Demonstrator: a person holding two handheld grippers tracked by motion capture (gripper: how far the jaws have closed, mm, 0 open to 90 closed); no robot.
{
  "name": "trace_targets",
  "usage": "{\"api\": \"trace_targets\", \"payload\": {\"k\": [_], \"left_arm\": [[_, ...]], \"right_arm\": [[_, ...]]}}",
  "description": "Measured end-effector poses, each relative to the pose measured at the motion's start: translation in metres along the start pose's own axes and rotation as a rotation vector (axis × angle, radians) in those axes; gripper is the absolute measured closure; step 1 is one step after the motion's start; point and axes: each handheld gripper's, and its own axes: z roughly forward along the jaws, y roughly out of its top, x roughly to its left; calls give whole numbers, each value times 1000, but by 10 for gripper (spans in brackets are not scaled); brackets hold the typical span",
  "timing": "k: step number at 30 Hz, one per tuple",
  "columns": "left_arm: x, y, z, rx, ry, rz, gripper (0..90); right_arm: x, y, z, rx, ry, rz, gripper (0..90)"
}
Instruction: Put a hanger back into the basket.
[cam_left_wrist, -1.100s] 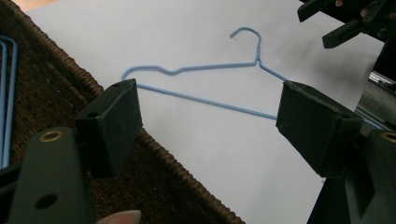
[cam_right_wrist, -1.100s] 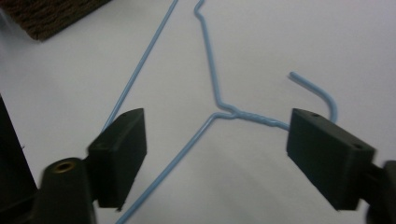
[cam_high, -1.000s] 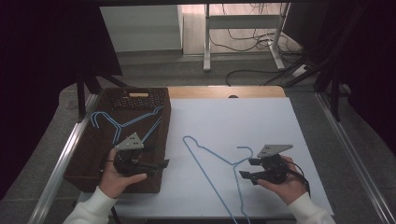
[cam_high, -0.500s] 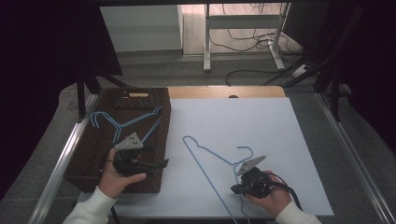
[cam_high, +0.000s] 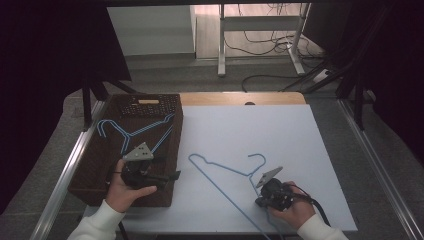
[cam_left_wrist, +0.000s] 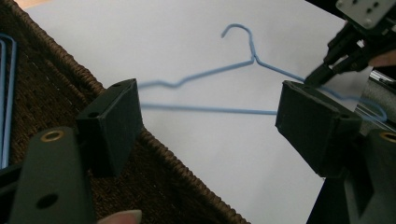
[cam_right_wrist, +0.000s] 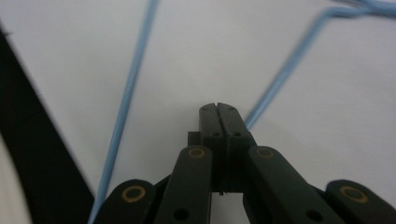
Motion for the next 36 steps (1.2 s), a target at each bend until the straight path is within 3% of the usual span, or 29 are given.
{"api": "trace_targets", "payload": {"k": [3, 6, 25, 26, 29, 32, 36], "left_arm": [[0, 0, 0, 1, 2, 2, 224], [0, 0, 0, 2, 3, 2, 224], [1, -1, 1, 11, 3, 1, 225], [1, -1, 2, 12, 2, 1, 225], [1, -1, 2, 13, 2, 3, 224], [1, -1, 2, 15, 4, 2, 225], [0, -1, 2, 15, 4, 6, 225]], "right_arm": [[-20, -1, -2, -12, -36, 37, 897], [-37, -1, -3, -26, -35, 83, 898], [-69, 14, 3, -75, -96, 108, 898], [-68, 15, 3, -82, -103, 101, 898], [-55, 20, 0, -117, -56, 76, 898], [-31, 29, 1, -148, 20, 29, 897], [-9, 37, 15, -118, 79, -13, 897]]}}
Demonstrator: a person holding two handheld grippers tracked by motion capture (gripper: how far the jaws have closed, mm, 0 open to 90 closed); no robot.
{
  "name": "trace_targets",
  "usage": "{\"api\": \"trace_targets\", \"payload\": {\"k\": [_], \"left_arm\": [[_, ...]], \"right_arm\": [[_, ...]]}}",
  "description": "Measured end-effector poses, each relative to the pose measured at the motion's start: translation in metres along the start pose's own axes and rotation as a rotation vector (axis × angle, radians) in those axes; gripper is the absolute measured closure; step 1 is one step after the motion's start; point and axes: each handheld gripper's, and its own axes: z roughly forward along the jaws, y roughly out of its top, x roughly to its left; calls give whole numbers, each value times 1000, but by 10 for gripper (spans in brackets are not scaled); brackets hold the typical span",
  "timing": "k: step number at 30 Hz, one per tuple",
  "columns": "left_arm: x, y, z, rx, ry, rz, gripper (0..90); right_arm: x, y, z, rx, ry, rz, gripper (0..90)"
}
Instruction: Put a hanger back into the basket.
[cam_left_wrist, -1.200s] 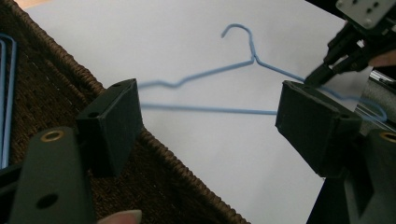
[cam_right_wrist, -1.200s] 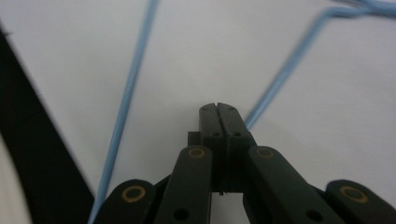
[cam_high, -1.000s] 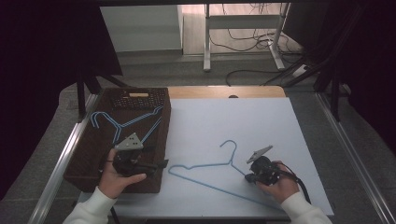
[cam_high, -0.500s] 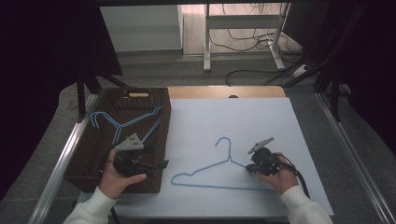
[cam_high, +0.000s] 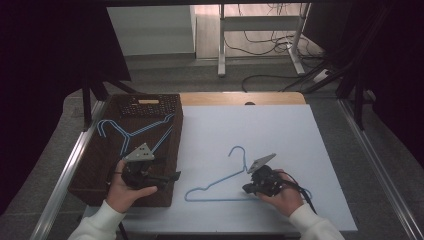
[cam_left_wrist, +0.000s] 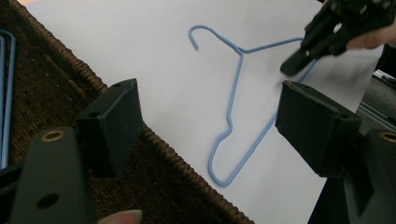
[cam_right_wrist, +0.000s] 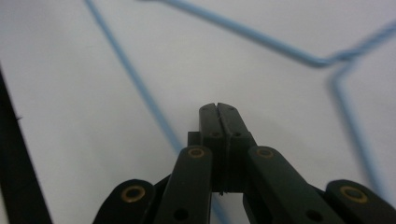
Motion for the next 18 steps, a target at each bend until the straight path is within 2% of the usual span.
{"api": "trace_targets", "payload": {"k": [2, 5, 9, 15, 18], "left_arm": [[0, 0, 0, -1, 0, 3, 225], [0, 0, -1, -2, 1, -1, 225], [1, -1, -1, -5, 2, -6, 225], [2, -1, -2, -7, 2, -6, 225], [1, 0, -2, -8, 2, -6, 225]], "right_arm": [[7, 2, 8, 21, 11, -17, 897], [12, 3, 13, 39, 3, -38, 897], [14, -1, 12, 39, 22, -36, 897], [20, -13, 5, 55, 45, -61, 897], [19, -19, 1, 60, 53, -55, 898]]}}
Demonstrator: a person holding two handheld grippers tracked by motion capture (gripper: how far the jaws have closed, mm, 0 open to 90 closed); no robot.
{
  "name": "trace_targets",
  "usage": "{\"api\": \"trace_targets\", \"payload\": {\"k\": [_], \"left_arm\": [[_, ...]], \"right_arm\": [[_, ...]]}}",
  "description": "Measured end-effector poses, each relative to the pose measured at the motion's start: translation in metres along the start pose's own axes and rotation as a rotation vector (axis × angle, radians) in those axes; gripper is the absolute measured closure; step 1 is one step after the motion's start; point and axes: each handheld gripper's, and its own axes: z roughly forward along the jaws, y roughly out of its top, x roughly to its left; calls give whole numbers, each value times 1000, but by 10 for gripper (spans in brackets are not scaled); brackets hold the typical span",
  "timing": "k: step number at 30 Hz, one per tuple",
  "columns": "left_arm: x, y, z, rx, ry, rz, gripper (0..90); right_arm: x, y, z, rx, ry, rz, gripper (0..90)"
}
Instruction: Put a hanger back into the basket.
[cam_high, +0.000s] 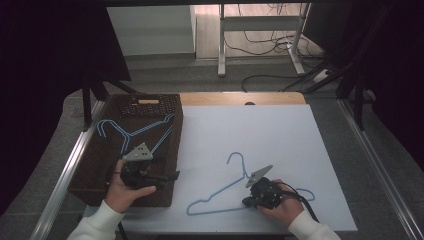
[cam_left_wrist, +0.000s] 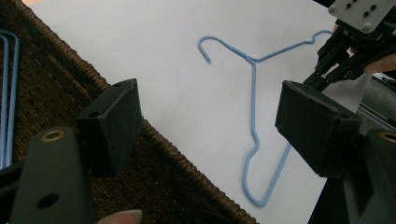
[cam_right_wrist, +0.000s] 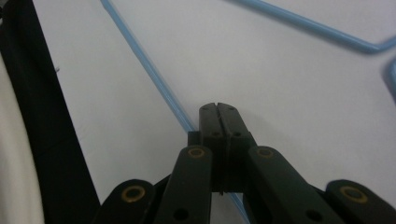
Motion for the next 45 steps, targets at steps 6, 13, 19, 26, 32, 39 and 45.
{"api": "trace_targets", "payload": {"k": [6, 13, 19, 26, 32, 39, 45], "left_arm": [[-1, 0, 2, 6, -4, 5, 225], [-1, 0, 2, 8, -4, 5, 226], [-1, 0, 3, 7, -4, 3, 226], [0, -1, 2, 4, -5, 0, 226], [-1, 0, 2, 5, -5, 2, 226], [-2, 0, 3, 9, -7, 7, 226], [-1, 0, 4, 12, -8, 5, 225]], "right_arm": [[-2, -2, -1, 0, 6, 3, 897], [0, 0, 0, -13, 5, -5, 897], [12, 19, 12, -60, 52, -41, 896], [24, 23, 22, -23, 88, -77, 896], [27, 17, 20, -18, 95, -81, 896], [15, 19, 6, -71, 40, -7, 894], [-15, 23, -10, -136, -97, 95, 869]]}}
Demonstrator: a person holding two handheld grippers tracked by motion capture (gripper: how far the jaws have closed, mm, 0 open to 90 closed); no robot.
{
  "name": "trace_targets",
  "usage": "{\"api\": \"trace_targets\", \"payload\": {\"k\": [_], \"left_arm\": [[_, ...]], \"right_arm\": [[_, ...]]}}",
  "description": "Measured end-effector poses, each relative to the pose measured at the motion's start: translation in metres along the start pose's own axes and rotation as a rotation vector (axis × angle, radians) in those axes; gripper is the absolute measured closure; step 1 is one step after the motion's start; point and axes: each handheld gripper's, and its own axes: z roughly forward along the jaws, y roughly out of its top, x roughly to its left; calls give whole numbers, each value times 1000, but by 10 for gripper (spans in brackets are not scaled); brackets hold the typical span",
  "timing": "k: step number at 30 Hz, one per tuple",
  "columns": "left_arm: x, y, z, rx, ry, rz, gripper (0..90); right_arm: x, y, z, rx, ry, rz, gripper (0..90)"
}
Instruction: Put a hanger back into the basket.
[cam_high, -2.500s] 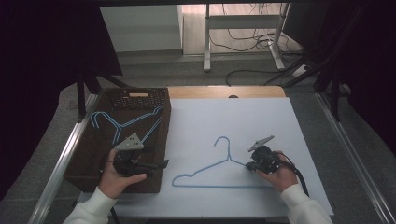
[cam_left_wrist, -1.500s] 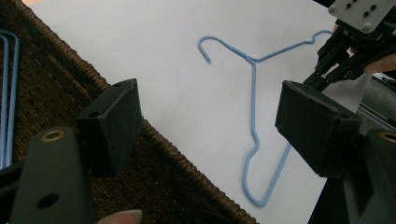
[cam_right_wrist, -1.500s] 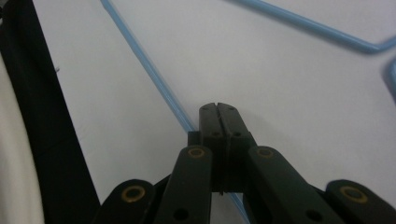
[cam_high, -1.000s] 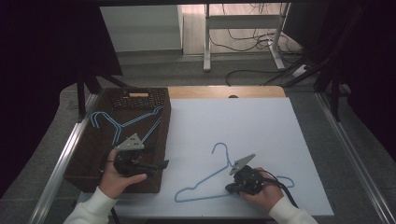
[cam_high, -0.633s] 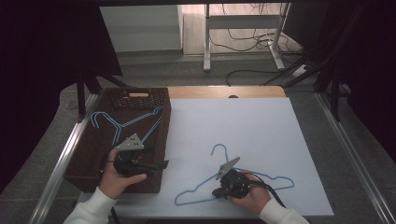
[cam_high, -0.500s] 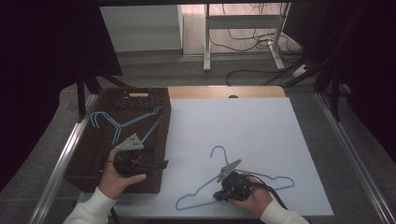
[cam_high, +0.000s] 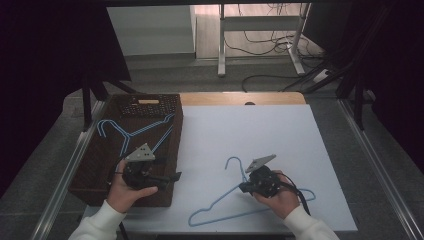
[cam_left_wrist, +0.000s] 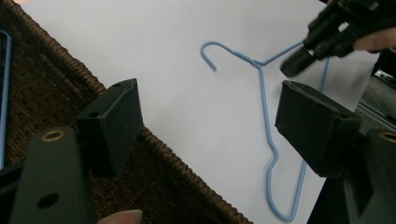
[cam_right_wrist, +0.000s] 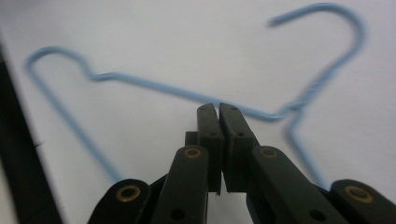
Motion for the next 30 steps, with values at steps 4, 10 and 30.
{"api": "trace_targets", "payload": {"k": [4, 10, 30], "left_arm": [[0, 0, 0, 0, 0, 1, 225], [0, 0, 0, 0, -1, 1, 225], [0, -1, 0, 1, -2, 4, 224]], "right_arm": [[-14, 4, 3, -5, -64, 66, 809], [-24, 16, 11, 2, -131, 126, 719], [-18, 32, 38, 104, -283, 160, 799]]}}
